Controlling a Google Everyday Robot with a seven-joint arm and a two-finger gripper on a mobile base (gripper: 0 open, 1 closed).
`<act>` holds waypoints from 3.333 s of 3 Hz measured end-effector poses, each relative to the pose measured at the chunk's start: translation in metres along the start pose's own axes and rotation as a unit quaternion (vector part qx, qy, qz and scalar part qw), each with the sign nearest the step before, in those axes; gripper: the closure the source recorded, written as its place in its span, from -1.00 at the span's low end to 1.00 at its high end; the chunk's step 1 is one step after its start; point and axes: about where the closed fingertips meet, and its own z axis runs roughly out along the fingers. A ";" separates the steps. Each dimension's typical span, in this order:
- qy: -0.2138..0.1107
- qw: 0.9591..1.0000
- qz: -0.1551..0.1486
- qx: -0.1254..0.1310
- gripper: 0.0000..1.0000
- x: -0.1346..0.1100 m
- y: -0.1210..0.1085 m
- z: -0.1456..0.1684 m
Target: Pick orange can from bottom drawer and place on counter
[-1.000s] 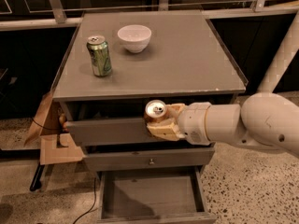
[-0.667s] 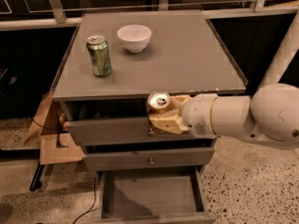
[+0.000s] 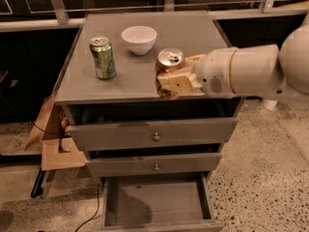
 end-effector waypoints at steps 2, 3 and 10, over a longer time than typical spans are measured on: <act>-0.010 1.000 0.026 -0.006 1.00 -0.040 -0.046 0.035; 0.002 0.999 0.049 -0.004 1.00 -0.036 -0.060 0.049; 0.024 0.997 0.071 0.003 1.00 0.027 -0.079 0.083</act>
Offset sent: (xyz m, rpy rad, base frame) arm 0.1073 0.0192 0.0258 0.0763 0.0723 -0.0282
